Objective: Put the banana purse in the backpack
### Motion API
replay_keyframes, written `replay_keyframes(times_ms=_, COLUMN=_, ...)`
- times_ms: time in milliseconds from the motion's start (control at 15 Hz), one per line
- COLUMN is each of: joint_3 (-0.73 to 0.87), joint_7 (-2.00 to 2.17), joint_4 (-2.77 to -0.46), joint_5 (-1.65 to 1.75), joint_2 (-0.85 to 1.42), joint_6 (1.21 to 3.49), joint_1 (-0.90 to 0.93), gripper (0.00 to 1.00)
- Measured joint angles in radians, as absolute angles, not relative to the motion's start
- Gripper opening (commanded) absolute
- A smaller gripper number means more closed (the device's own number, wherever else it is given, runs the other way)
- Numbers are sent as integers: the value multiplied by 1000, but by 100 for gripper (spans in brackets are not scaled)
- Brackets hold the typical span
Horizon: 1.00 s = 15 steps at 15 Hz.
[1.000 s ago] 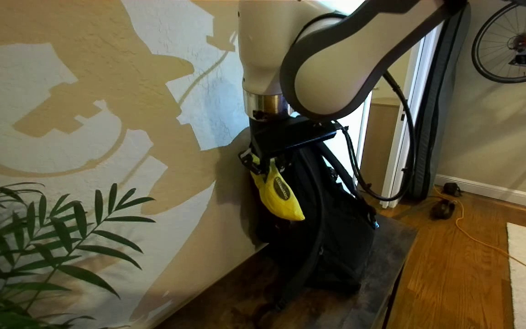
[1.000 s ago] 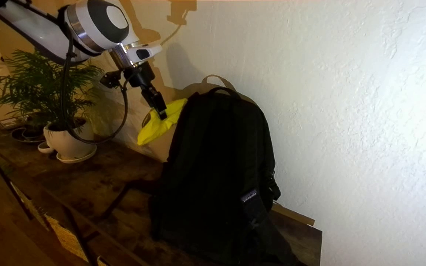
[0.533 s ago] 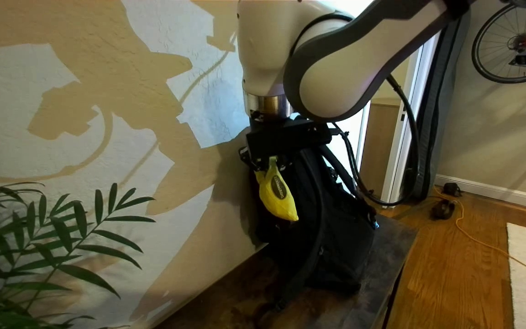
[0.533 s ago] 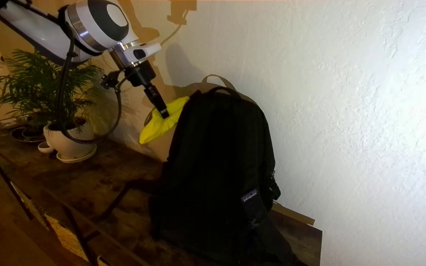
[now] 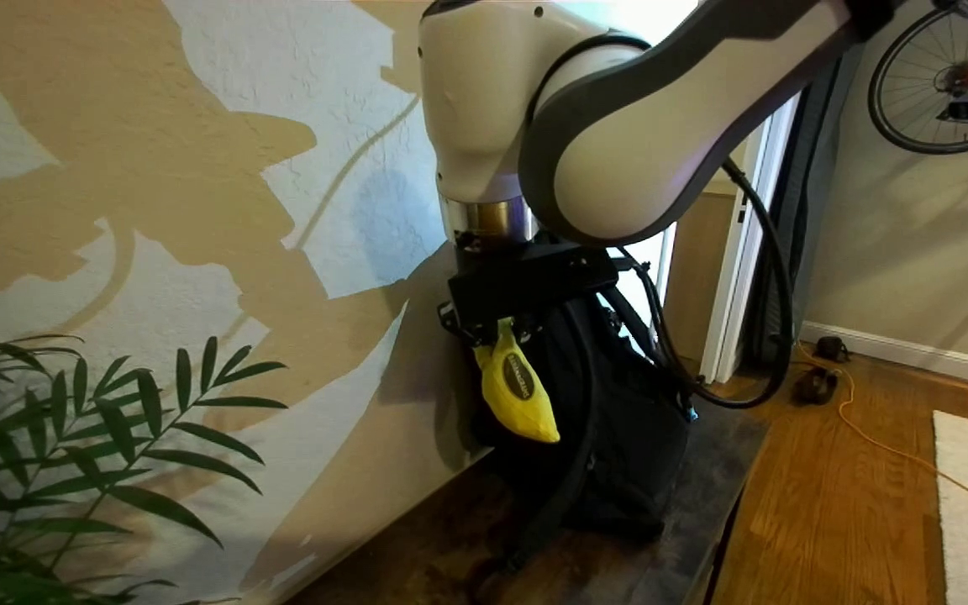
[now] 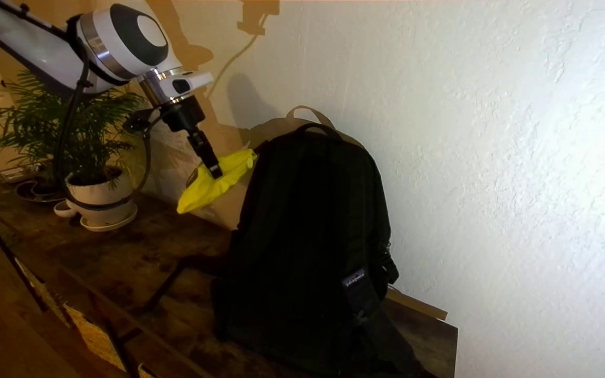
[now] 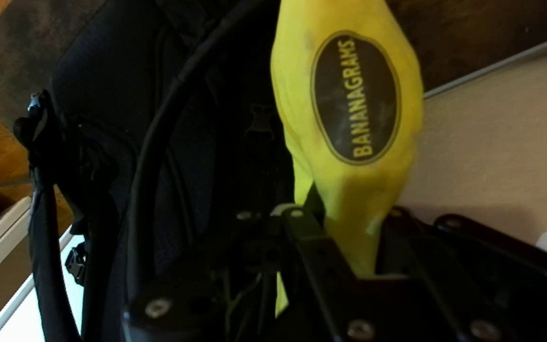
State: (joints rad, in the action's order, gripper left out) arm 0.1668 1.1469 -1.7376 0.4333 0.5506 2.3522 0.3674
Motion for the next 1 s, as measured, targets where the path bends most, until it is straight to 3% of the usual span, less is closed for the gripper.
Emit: replay_keyframes(times_ms=1000, joint_3=168, joint_7=1167, joint_4=-1670, joint_5=430, joint_2=580, joint_6=2333, joint_1=296, gripper=7)
